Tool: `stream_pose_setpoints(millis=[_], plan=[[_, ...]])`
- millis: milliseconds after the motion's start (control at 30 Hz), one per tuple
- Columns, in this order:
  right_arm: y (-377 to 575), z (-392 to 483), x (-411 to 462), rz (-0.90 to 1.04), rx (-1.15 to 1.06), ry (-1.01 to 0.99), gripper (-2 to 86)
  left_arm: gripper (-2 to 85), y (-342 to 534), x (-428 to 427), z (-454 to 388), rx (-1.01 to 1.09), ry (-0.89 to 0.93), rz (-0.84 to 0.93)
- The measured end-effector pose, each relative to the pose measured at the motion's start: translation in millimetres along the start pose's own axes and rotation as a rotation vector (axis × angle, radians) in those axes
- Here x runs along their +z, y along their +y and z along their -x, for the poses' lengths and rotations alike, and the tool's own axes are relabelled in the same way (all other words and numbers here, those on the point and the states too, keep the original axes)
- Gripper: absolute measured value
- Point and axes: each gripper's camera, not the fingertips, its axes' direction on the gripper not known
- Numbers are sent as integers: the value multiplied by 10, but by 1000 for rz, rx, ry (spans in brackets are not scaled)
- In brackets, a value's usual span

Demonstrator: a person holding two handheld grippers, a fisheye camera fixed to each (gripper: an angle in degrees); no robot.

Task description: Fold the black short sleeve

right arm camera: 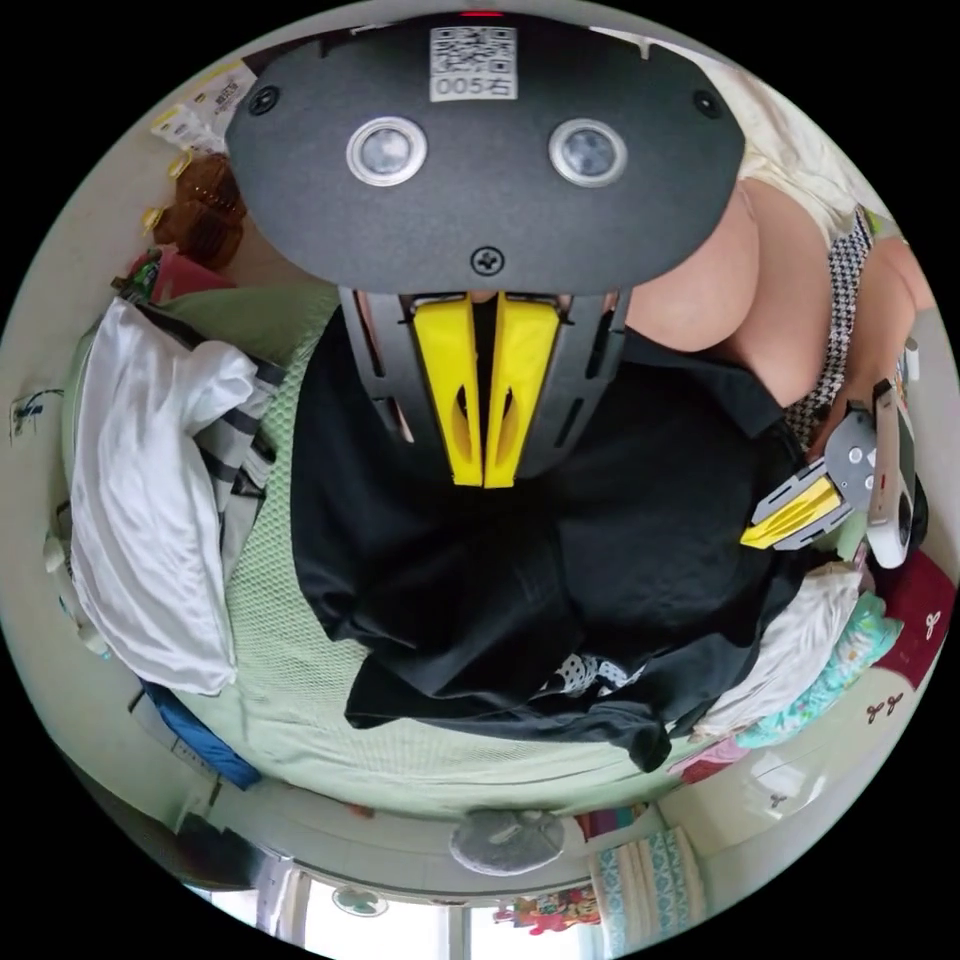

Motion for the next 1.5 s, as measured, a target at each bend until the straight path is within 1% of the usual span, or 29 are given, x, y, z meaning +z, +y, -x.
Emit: stream_pose_setpoints(millis=[100, 200, 267, 367, 467, 533, 600, 667, 700, 767, 800, 867, 967, 1100, 1167, 1200, 1267, 1400, 1500], plan=[[-36, 18, -81, 23, 5, -27, -9, -4, 23, -76, -8, 12, -28, -21], [-57, 8, -249, -23, 6, -36, -9, -3, -61, -358, 59, -4, 28, -141], [-106, 4, -348, -54, 17, -6, -8, -3, -272, -594, 104, -19, 44, -254], [-186, 24, -416, -80, 27, 7, -8, -2, -641, -819, 173, -77, 69, -376], [-263, 83, -434, -109, 32, 54, -5, -3, -1057, -944, 259, -158, 163, -448], [-303, 119, -428, -135, 45, 78, 1, -3, -1271, -950, 263, -197, 163, -476], [-343, 156, -411, -166, 63, 95, 21, -3, -1460, -861, 235, -203, 175, -465], [-437, 209, -358, -175, 77, 80, 77, -3, -1569, -644, 150, -181, 192, -436], [-466, 228, -344, -178, 74, 77, 92, -3, -1577, -571, 125, -173, 204, -423], [-602, 303, -289, -221, 65, 94, 104, -2, -1605, -295, 5, -123, 226, -335], [-651, 316, -267, -219, 66, 92, 105, -2, -1610, -255, -25, -108, 216, -324], [-862, 332, -189, -222, 114, 71, 107, -2, -1650, -179, -61, -98, 161, -330], [-1051, 362, -123, -248, 155, 51, 102, -3, -1712, -120, 37, -116, 190, -355], [-1076, 526, -82, -230, 40, 27, 103, -3, -1788, 33, 203, -119, 222, -328], [-1062, 677, -60, -211, -65, 63, 117, -3, -1828, 145, 294, -109, 235, -307], [-1068, 704, -47, -204, -80, 71, 120, -3, -1836, 170, 313, -107, 239, -303], [-1135, 767, 47, -147, -126, 63, 126, -3, -1859, 265, 356, -96, 233, -289], [-1217, 789, 208, -74, -146, 129, 106, -3, -1908, 363, 374, -66, 244, -282], [-1255, 759, 259, -46, -115, 197, 37, -3, -1957, 409, 375, -49, 283, -271]])
